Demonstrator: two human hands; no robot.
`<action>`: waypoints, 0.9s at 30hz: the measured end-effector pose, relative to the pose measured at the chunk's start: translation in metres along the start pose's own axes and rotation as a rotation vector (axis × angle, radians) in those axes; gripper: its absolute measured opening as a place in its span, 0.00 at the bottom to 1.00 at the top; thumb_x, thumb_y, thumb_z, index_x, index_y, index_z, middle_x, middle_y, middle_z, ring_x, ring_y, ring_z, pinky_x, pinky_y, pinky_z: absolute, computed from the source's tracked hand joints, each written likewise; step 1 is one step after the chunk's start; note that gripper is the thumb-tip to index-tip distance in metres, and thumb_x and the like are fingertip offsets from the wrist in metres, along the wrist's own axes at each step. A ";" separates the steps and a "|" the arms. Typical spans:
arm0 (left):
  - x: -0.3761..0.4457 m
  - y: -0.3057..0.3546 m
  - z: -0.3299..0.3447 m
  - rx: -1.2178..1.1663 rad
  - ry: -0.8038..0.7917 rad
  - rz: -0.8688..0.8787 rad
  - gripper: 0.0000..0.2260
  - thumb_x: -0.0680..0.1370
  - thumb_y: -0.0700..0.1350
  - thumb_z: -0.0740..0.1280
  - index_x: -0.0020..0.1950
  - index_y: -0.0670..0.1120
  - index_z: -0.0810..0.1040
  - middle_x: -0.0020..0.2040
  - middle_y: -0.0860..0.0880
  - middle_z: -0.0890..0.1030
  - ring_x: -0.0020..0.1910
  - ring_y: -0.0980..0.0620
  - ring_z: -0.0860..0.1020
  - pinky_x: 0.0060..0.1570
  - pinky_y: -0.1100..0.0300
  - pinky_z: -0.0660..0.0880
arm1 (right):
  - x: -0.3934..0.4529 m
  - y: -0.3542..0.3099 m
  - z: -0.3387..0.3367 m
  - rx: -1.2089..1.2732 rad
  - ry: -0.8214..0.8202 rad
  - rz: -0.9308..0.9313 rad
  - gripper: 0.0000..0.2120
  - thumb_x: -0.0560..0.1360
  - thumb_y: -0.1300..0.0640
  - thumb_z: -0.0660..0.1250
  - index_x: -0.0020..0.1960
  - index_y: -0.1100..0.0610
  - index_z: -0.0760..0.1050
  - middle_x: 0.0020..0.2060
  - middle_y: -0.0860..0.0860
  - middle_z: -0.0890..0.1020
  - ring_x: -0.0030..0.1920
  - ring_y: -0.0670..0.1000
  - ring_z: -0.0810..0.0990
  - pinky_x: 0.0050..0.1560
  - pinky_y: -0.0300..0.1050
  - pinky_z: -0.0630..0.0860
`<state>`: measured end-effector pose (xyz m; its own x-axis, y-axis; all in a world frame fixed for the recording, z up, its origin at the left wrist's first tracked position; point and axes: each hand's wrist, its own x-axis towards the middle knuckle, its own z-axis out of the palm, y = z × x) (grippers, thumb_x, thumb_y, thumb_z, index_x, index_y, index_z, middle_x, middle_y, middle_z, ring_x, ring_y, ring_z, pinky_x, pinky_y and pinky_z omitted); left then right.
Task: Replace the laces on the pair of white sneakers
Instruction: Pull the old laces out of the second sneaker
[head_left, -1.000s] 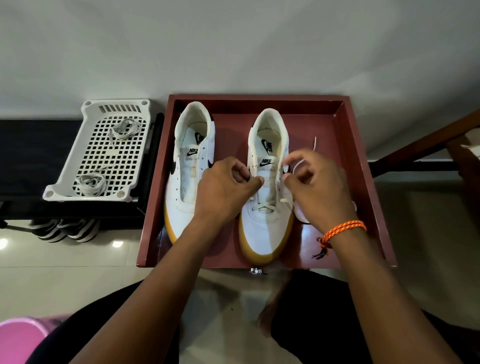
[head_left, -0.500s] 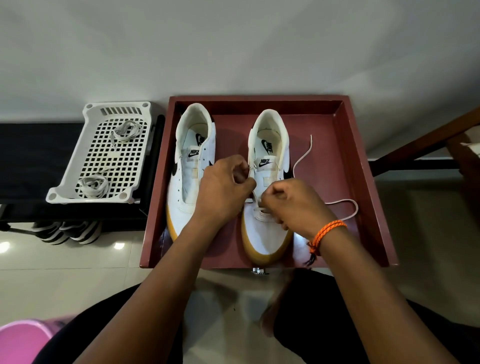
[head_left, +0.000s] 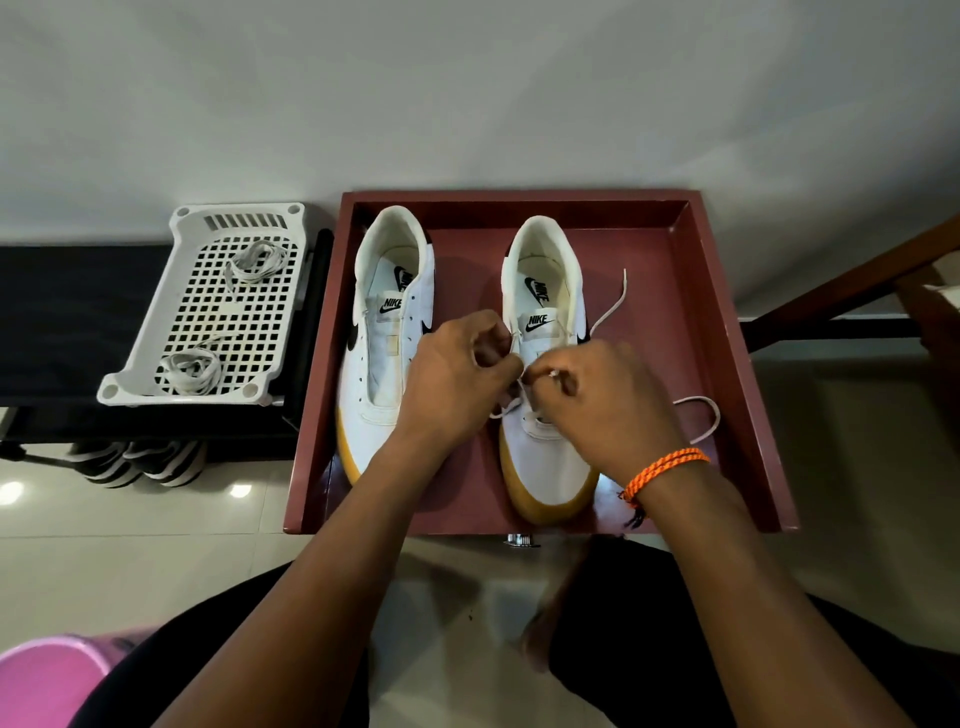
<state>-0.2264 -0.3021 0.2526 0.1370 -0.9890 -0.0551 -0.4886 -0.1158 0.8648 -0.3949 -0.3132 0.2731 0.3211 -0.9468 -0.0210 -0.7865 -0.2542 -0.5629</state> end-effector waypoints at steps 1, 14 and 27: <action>0.000 0.000 0.000 0.003 -0.004 0.002 0.04 0.77 0.41 0.73 0.45 0.48 0.79 0.34 0.51 0.85 0.32 0.53 0.86 0.43 0.43 0.84 | -0.001 0.000 0.002 -0.063 -0.053 -0.017 0.10 0.77 0.50 0.65 0.47 0.47 0.86 0.29 0.48 0.77 0.37 0.53 0.80 0.35 0.44 0.69; 0.000 -0.004 0.002 0.066 -0.103 0.035 0.03 0.83 0.42 0.66 0.52 0.47 0.72 0.32 0.51 0.82 0.32 0.54 0.82 0.42 0.44 0.81 | 0.006 0.017 -0.018 0.123 -0.053 0.081 0.05 0.72 0.56 0.73 0.37 0.51 0.82 0.22 0.40 0.75 0.24 0.44 0.72 0.33 0.43 0.70; 0.003 -0.007 0.000 0.042 -0.109 0.024 0.03 0.81 0.43 0.67 0.50 0.47 0.73 0.31 0.48 0.76 0.32 0.45 0.74 0.44 0.37 0.78 | -0.002 0.001 0.011 -0.083 -0.039 -0.002 0.08 0.77 0.50 0.68 0.42 0.49 0.83 0.25 0.47 0.73 0.35 0.54 0.78 0.35 0.44 0.68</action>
<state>-0.2226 -0.3041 0.2461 0.0312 -0.9954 -0.0909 -0.5268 -0.0937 0.8448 -0.3910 -0.3095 0.2637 0.3416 -0.9383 -0.0531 -0.8264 -0.2730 -0.4925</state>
